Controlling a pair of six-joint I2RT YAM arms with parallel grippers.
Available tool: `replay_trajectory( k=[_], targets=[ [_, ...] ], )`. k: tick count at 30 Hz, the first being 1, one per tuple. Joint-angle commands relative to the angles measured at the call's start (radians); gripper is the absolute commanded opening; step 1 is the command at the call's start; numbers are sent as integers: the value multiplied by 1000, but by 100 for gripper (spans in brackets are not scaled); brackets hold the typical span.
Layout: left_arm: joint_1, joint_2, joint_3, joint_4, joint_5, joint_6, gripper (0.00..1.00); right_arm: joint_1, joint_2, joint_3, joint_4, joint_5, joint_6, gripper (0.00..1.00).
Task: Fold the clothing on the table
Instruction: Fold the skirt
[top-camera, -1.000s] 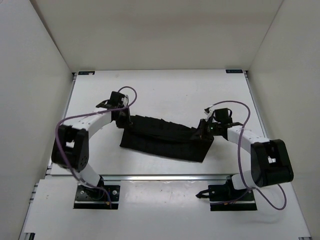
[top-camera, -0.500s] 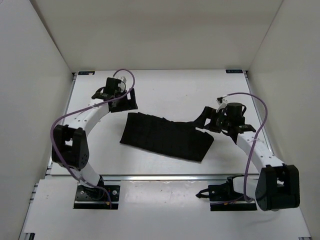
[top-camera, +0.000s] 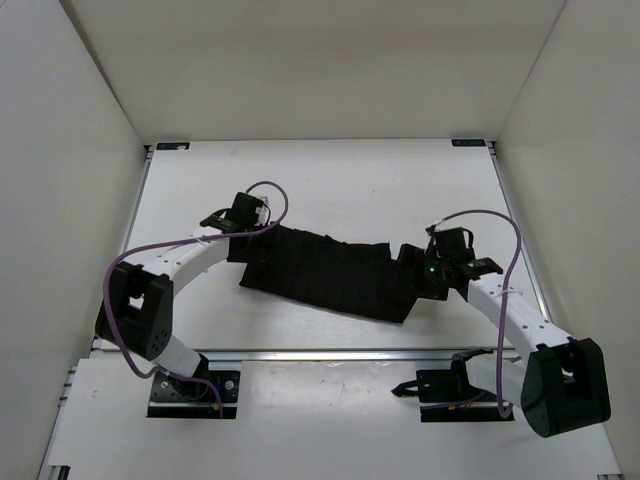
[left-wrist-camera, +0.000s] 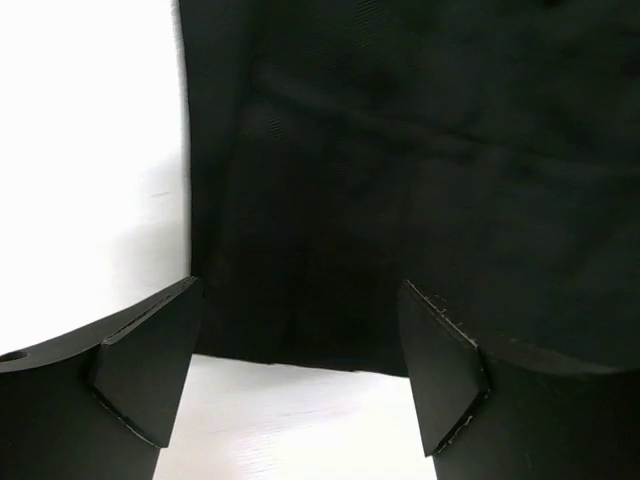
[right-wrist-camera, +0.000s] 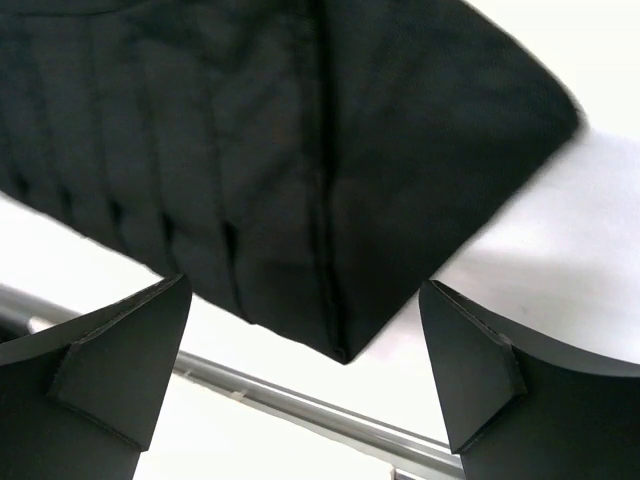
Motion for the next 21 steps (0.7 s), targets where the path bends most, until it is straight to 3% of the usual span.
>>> replay_trajectory(
  k=[1,14,18,21],
  targets=[
    [20,-6,11,-14,-93,10,90,3,21,-6,-50,106,59,95],
    [40,92,18,-26,-81,10,89,50,156,9,8,131,65,91],
    [54,111,15,-28,-56,10,80,55,190,3,38,117,71,84],
    [51,112,13,-20,-47,12,72,58,221,0,63,99,74,70]
  ],
)
